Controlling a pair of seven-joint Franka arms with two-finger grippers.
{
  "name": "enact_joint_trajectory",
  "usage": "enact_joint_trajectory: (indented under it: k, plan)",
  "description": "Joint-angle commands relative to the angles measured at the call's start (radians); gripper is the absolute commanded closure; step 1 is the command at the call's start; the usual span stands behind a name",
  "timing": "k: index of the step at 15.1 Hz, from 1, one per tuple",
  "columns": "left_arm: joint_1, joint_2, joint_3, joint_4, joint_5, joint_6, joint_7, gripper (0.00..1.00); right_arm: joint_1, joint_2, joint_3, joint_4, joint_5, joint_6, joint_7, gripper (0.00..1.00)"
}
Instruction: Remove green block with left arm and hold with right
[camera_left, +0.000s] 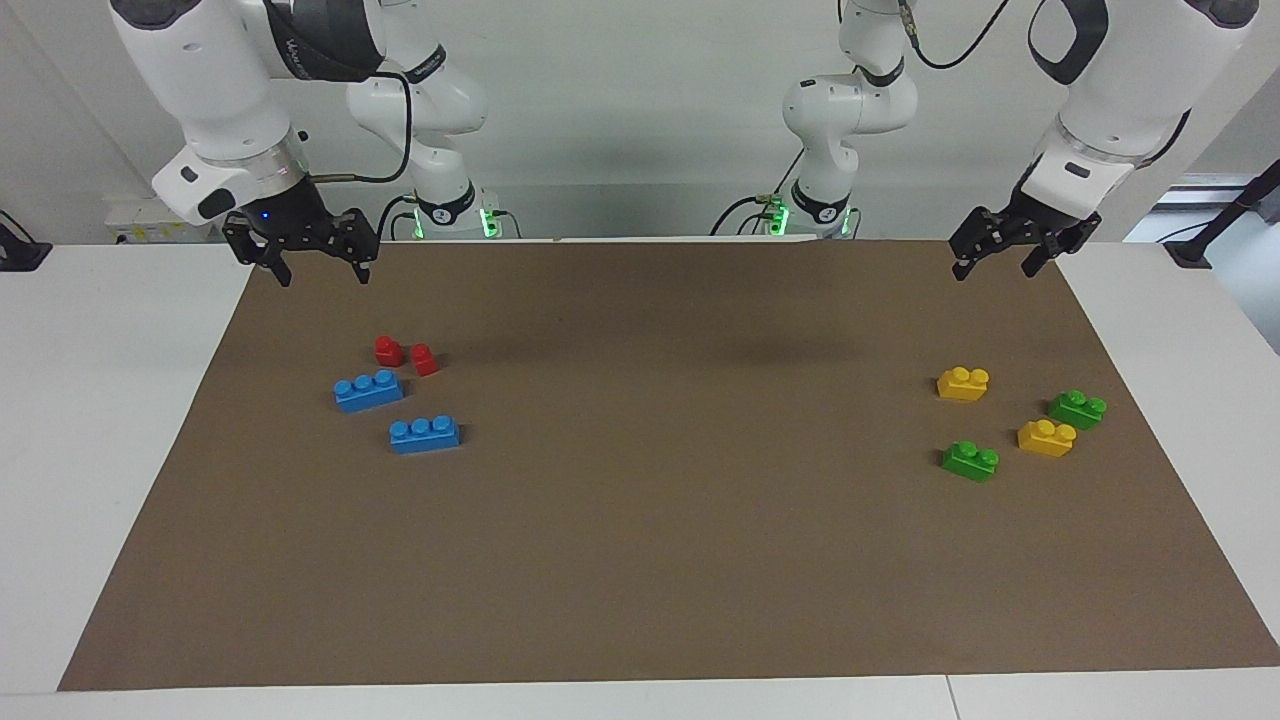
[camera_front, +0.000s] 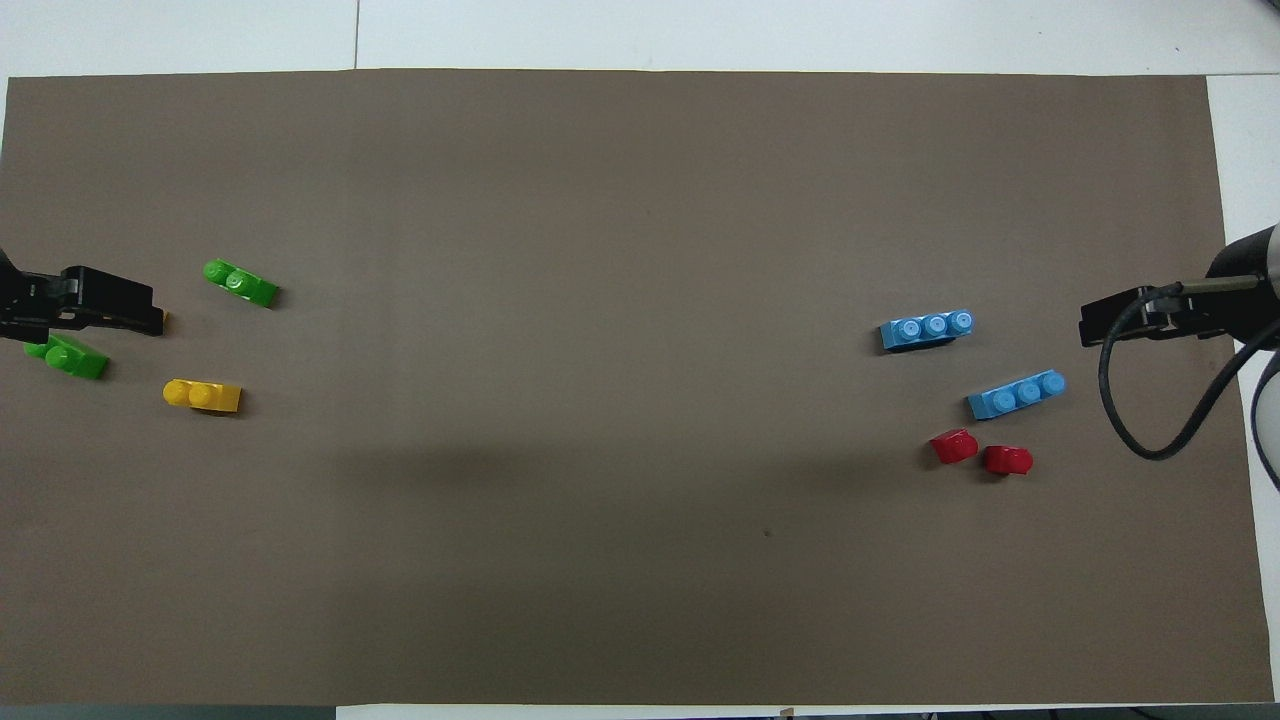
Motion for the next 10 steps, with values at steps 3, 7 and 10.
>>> enact_joint_trajectory:
  k: [3,7,10]
  plan:
    - [-0.002,-0.021,0.007,-0.011,-0.018,-0.007,0.021,0.0,-0.008,-0.01,0.004,-0.008,-0.009,-0.011,-0.018,0.0]
    - [-0.004,-0.022,0.008,-0.011,-0.017,-0.007,0.019,0.0,-0.006,-0.012,0.004,-0.008,-0.001,-0.013,-0.017,0.0]
    - [-0.004,-0.022,0.008,-0.011,-0.017,-0.007,0.019,0.0,-0.006,-0.012,0.004,-0.008,-0.001,-0.014,-0.017,0.0]
